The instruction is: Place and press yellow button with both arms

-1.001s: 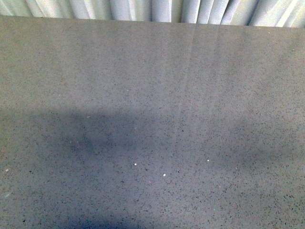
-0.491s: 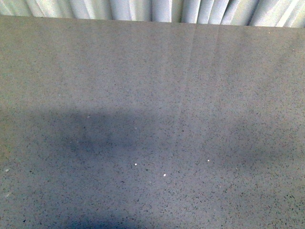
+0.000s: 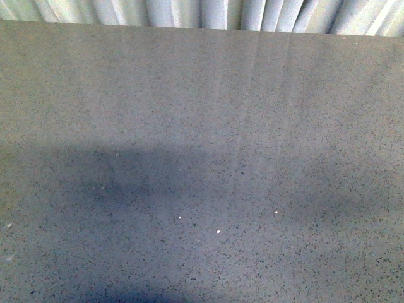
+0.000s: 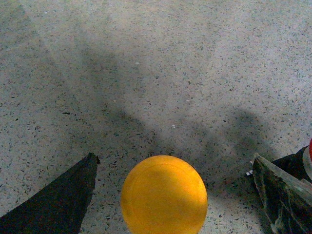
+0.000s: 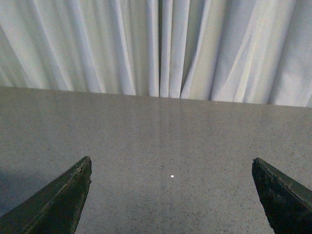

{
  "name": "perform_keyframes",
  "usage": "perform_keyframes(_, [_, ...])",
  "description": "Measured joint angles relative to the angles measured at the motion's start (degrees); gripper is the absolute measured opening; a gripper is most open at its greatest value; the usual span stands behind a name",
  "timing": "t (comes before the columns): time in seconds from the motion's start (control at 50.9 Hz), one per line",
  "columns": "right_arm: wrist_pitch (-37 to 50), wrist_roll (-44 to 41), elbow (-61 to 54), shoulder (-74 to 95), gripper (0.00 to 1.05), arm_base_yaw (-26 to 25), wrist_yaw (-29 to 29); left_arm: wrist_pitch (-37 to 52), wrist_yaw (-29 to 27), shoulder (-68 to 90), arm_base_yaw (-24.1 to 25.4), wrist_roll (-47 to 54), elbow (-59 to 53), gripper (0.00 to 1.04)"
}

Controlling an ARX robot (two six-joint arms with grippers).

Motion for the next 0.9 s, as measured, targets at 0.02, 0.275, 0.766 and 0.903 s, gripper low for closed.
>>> perform_keyframes(0.02, [0.0,0.0,0.0,0.0,0.96,0.0,0.0,0.02,0.0,0.02,-0.02,0.04,0.0,0.93])
perform_keyframes(0.275, [0.0,0.0,0.0,0.0,0.96,0.0,0.0,0.63,-0.2,0.48,-0.63,0.68,0.0,0.73])
perform_keyframes(0.766, [0.0,0.0,0.0,0.0,0.96,0.0,0.0,1.33,-0.39,1.01,-1.29,0.7,-0.02,0.35])
perform_keyframes(0.903, [0.0,-0.02,0.0,0.0,0.96,0.0,0.0,1.07,0.0,0.87,-0.76,0.74,-0.02,0.35])
